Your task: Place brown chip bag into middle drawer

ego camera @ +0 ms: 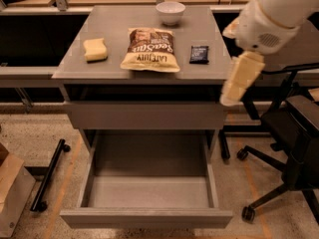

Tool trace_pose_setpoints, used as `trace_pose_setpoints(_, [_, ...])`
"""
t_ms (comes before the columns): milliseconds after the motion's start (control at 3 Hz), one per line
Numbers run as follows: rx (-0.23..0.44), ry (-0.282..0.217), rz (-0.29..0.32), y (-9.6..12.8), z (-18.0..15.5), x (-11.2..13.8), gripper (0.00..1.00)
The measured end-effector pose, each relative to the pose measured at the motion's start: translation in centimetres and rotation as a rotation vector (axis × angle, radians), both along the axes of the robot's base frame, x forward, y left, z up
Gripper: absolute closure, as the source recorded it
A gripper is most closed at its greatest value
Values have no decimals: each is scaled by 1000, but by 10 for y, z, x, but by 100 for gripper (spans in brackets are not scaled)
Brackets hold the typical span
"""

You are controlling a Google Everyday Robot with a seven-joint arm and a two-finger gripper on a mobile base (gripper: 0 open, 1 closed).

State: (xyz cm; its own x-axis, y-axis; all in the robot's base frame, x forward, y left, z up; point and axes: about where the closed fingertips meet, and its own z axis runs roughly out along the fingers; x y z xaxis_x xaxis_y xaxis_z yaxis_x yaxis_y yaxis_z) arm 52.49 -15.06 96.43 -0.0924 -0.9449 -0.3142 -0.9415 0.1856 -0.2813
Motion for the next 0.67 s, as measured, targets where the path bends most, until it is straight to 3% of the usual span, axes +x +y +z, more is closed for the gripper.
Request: trace_pose_setpoints(667, [-3,7,7,8,-6,6,0])
